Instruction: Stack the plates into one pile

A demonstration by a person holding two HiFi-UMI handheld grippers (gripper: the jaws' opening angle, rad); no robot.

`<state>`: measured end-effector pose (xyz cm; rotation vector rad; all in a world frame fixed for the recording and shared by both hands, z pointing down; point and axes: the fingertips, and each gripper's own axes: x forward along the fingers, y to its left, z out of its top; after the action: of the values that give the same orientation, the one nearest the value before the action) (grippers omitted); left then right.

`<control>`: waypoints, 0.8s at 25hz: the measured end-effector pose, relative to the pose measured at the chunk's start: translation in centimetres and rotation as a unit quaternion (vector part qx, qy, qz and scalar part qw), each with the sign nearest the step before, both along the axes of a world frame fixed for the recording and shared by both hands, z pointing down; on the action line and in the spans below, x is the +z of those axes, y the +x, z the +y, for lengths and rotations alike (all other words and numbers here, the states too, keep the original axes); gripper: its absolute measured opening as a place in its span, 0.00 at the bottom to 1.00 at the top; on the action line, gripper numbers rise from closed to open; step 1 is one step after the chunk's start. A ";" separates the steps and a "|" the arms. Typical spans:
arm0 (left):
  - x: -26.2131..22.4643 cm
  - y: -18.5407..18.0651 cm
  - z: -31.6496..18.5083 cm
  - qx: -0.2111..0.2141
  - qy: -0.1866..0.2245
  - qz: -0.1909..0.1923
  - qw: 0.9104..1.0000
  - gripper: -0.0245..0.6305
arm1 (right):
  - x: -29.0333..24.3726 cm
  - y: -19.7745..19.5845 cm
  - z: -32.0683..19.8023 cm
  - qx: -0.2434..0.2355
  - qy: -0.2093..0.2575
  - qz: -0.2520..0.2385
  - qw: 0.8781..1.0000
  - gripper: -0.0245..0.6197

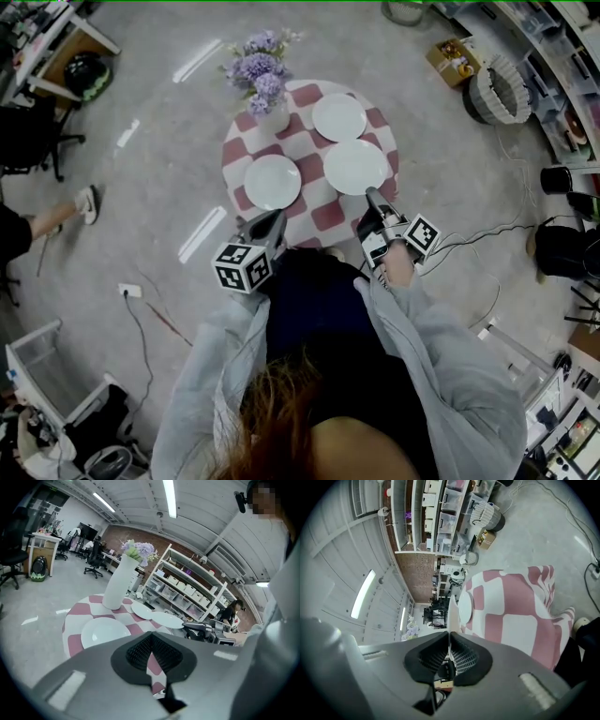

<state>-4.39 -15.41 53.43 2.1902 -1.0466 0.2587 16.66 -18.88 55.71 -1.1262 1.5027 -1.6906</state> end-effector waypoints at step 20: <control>-0.1 -2.6 -2.1 -0.031 -0.009 -0.007 0.999 0.06 | 2.5 0.4 -13.2 0.018 -0.016 -0.002 1.000 0.07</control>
<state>-6.96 -17.47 53.36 2.1385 -1.1134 0.2552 17.04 -32.11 58.20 -1.1597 1.4497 -1.6965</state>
